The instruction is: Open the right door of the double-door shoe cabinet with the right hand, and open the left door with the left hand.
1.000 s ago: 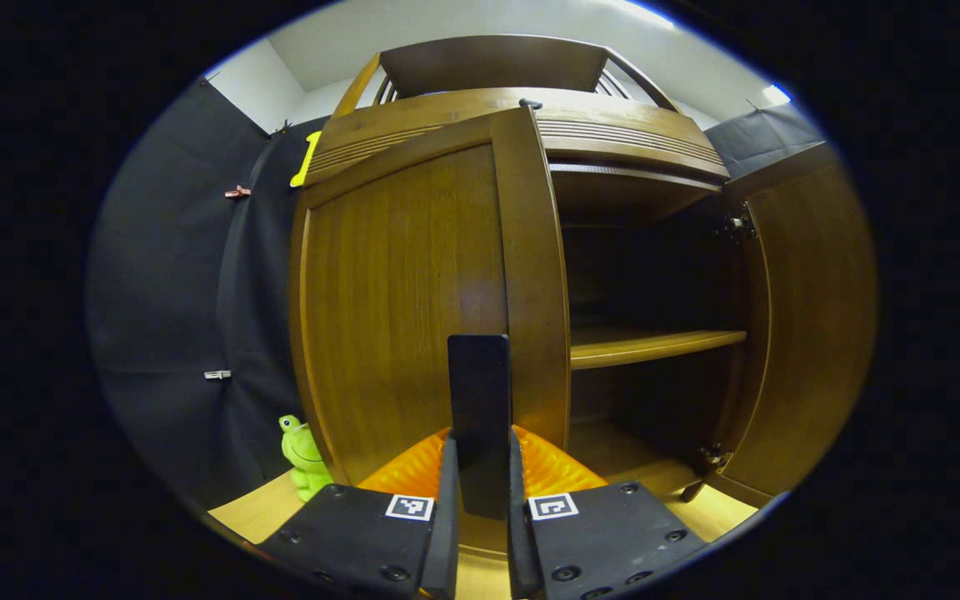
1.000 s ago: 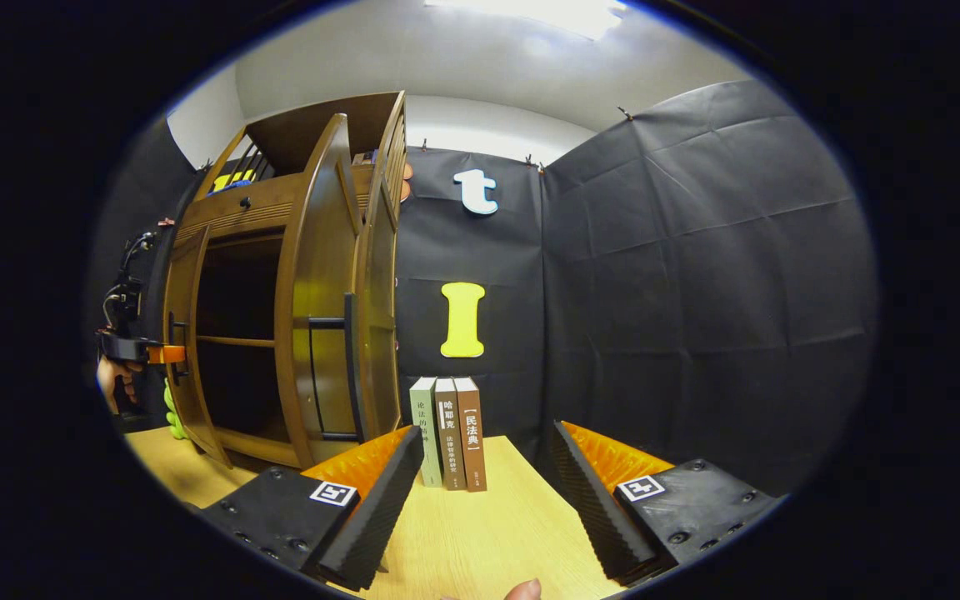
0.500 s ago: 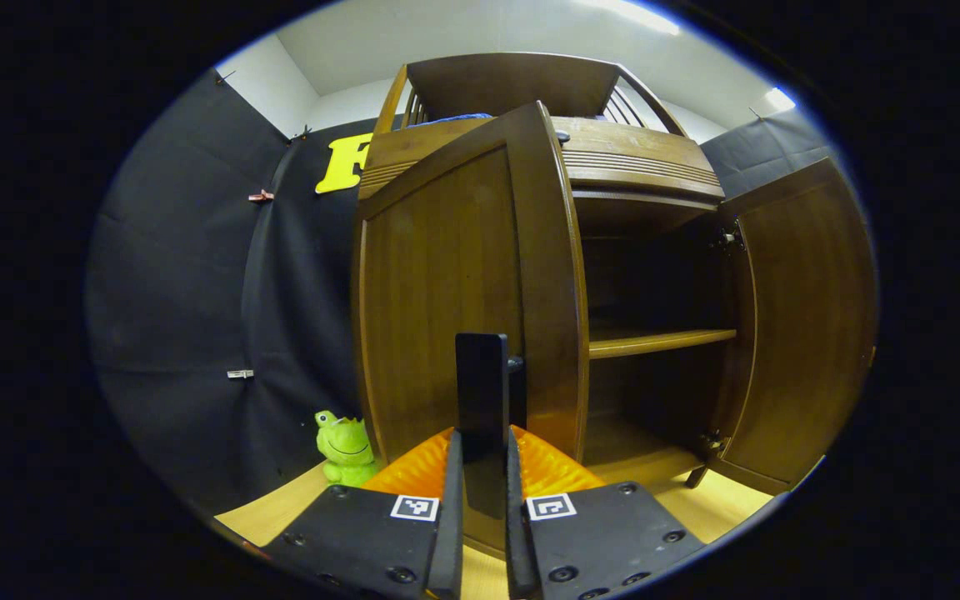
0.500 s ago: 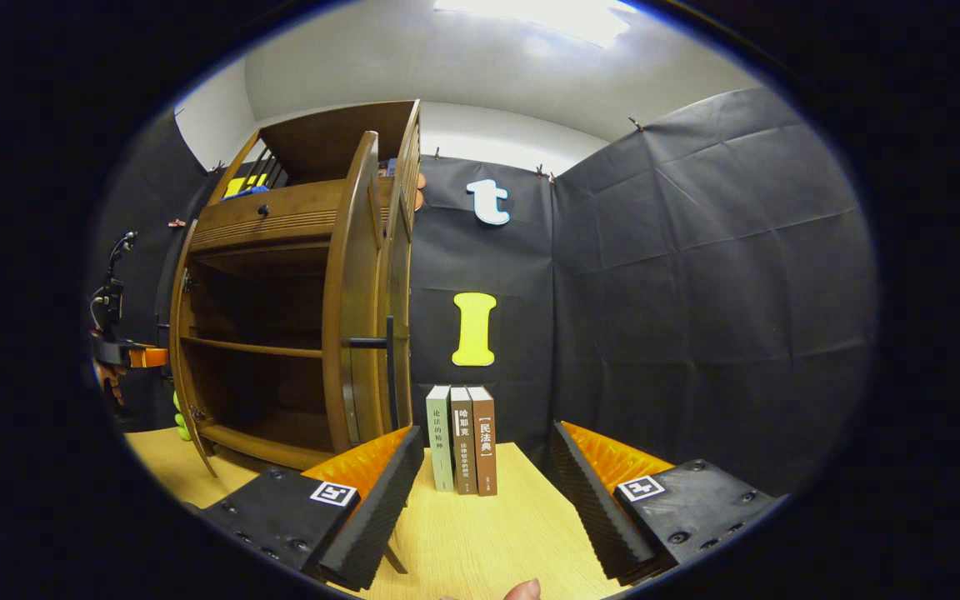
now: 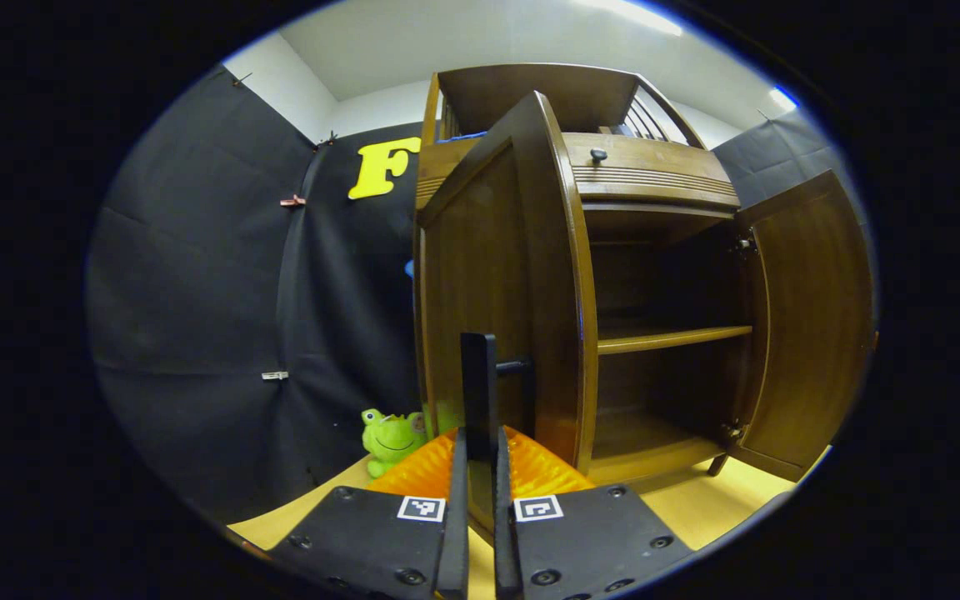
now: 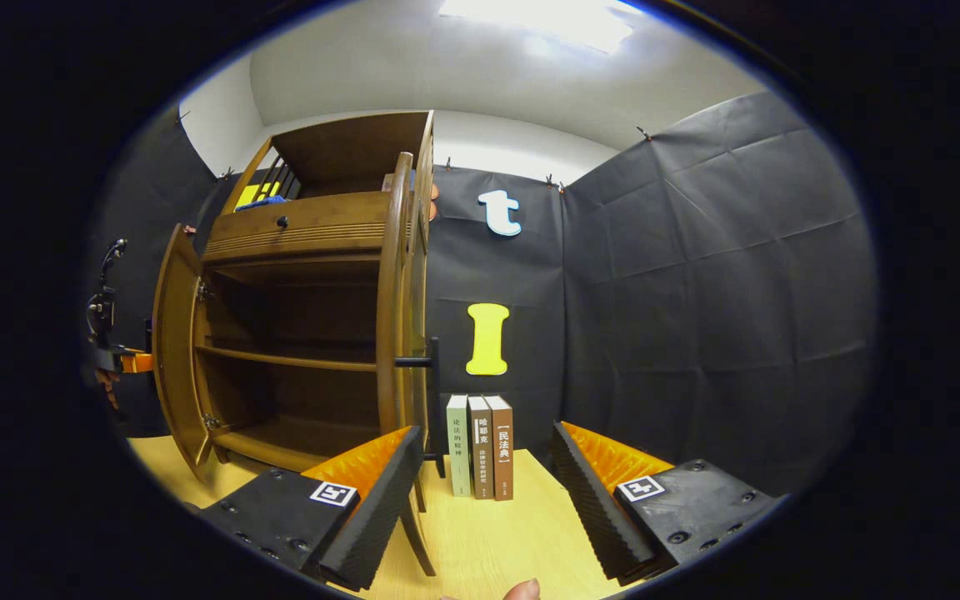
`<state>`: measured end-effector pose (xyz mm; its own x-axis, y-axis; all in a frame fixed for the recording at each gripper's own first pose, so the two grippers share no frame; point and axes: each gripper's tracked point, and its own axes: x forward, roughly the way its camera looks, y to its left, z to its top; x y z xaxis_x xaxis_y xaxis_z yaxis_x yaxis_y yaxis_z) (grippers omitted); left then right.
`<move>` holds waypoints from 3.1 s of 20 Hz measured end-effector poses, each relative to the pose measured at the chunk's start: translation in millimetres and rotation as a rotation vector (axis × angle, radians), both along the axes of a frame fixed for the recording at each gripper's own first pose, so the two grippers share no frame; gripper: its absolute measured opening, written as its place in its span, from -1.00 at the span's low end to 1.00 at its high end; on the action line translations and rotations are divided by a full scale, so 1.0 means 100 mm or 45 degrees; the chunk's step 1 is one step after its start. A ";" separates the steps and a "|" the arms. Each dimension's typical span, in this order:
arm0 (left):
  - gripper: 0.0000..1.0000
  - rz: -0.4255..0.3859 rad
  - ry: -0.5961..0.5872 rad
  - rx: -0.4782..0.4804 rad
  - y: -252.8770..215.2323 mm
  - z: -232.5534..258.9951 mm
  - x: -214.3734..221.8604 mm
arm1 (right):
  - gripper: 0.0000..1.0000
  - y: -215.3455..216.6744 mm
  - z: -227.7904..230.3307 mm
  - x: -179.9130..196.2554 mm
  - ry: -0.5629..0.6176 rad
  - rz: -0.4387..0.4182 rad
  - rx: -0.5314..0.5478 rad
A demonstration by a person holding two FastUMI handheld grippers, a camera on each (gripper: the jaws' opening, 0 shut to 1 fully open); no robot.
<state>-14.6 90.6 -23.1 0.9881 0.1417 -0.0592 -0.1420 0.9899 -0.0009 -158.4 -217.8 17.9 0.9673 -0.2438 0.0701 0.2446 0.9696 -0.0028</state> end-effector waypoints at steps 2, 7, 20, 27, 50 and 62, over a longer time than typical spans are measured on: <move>-0.74 0.013 0.000 -0.002 0.12 0.00 -0.06 | 0.94 0.05 0.03 0.00 -0.008 0.001 0.005; -0.81 0.054 -0.003 -0.017 0.44 -0.03 -0.17 | 0.94 0.18 0.04 -0.05 -0.005 0.010 0.022; -0.90 0.082 -0.005 -0.104 1.24 -0.03 -0.53 | 0.94 0.62 0.15 -0.11 -0.014 0.067 0.001; -0.89 0.078 -0.030 -0.115 1.18 0.08 -0.73 | 0.94 0.83 0.12 -0.07 0.000 0.118 0.004; 0.90 -0.196 -0.143 -0.051 -0.58 0.50 -0.93 | 0.95 1.49 0.20 0.34 -0.019 0.310 0.015; 0.87 -0.227 -0.156 0.018 -1.13 0.40 -0.77 | 0.95 1.66 0.12 0.67 0.002 0.362 0.021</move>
<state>-91.7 -22.0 17.3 0.9973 -0.0361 0.0636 0.0358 0.9993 0.0069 -91.7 -51.3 30.1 0.9971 0.0361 0.0668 -0.0371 0.9992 0.0133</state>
